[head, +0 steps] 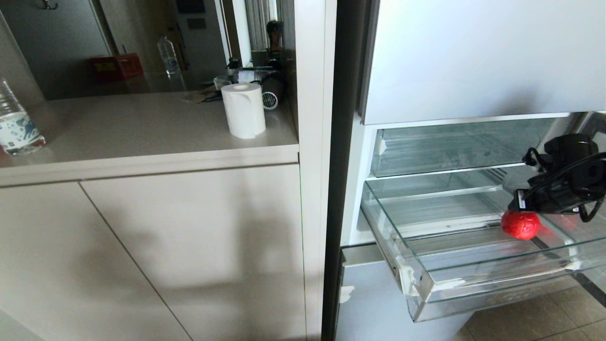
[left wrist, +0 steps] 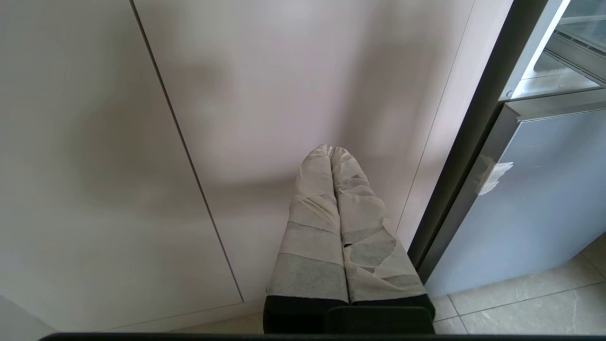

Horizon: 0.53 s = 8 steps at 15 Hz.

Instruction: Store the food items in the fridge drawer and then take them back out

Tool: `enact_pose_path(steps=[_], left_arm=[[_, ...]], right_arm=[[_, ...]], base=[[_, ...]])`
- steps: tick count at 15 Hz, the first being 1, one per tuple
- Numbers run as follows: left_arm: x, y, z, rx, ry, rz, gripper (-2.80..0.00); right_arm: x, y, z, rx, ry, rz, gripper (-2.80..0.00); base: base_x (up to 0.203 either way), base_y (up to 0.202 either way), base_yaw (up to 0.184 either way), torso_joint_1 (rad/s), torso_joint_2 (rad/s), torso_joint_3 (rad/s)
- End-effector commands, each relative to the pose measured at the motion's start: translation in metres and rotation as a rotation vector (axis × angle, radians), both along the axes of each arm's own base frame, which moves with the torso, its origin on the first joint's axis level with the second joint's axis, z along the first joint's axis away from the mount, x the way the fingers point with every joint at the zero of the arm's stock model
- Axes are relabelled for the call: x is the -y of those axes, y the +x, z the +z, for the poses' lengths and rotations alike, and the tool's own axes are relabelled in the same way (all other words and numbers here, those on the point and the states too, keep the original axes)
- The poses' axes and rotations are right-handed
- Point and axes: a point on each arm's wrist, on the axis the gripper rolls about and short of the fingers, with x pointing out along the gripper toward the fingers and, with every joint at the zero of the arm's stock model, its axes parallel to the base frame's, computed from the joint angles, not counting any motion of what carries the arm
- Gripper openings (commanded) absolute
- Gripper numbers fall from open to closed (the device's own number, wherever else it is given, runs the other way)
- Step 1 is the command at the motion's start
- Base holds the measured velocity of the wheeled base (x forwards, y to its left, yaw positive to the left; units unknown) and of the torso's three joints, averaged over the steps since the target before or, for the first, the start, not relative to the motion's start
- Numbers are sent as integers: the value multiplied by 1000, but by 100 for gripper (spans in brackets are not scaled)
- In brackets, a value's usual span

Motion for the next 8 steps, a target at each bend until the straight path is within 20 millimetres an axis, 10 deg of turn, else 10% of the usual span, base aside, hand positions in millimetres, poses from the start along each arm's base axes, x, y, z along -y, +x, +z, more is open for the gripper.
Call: enact_pose_path(steps=[1, 8], left_arm=[[0, 0, 0, 0, 0, 0, -280], [0, 0, 0, -1, 0, 0, -280]], right_arm=[[2, 6, -7, -17, 6, 0, 0], [4, 11, -21, -48, 18, -1, 0]], base=[[0, 0, 0, 0, 0, 0], [0, 0, 0, 0, 0, 0]])
